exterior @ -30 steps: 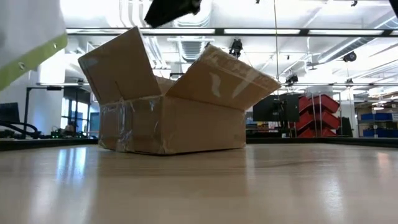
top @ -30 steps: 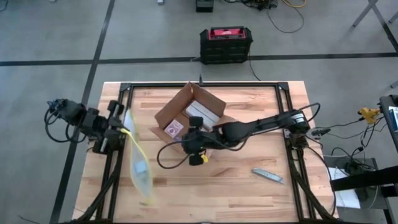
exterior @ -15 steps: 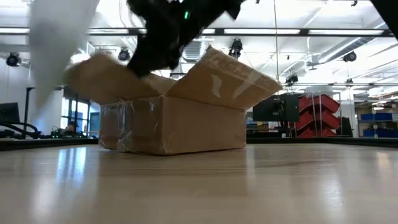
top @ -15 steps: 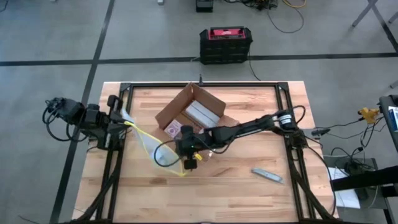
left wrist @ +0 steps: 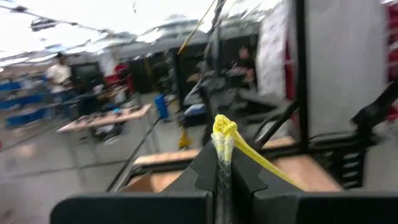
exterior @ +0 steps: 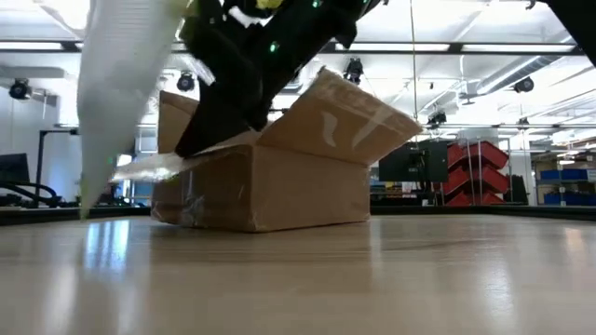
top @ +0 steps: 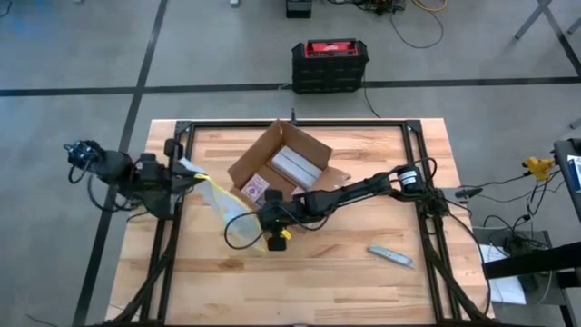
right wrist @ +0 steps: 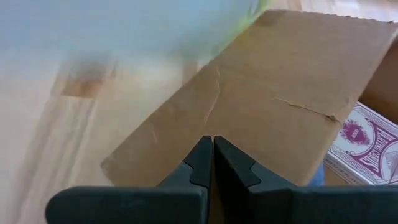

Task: Unpack boxes
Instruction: Put the playing cards into the transparent zip bag

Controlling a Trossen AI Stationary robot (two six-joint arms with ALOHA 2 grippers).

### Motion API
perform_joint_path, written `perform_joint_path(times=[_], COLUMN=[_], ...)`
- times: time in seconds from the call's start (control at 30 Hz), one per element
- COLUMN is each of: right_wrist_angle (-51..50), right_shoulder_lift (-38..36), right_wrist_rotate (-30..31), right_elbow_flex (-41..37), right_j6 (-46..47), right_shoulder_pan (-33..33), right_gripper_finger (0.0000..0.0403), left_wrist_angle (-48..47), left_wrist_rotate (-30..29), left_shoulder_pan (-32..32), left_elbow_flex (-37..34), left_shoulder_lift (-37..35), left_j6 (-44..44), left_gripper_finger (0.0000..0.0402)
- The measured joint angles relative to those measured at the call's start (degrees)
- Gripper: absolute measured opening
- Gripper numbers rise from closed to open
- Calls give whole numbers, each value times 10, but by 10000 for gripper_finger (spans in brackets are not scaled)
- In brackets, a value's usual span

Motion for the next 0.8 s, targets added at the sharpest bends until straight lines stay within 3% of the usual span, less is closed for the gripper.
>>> perform_joint_path(times=[0.23,0.43,0.67,0.8], right_wrist_angle=[-86,-137,-162,-154], right_shoulder_lift=[-56,-104,-97,-64], right_wrist_rotate=[1,6,93,53], right_elbow_flex=[15,42,41,37], right_j6=[-8,-43,-76,-75], right_shoulder_pan=[8,0,-73,-123], right_gripper_finger=[0,0,0,8], left_wrist_angle=[10,-9,-33,-75], left_wrist_rotate=[-15,-94,-110,-96], left_shoulder_pan=[0,1,1,0], left_elbow_flex=[-31,-77,-117,-117], left_shoulder_lift=[11,10,5,5], left_j6=[-32,-72,-129,-186], left_gripper_finger=[0,0,0,0])
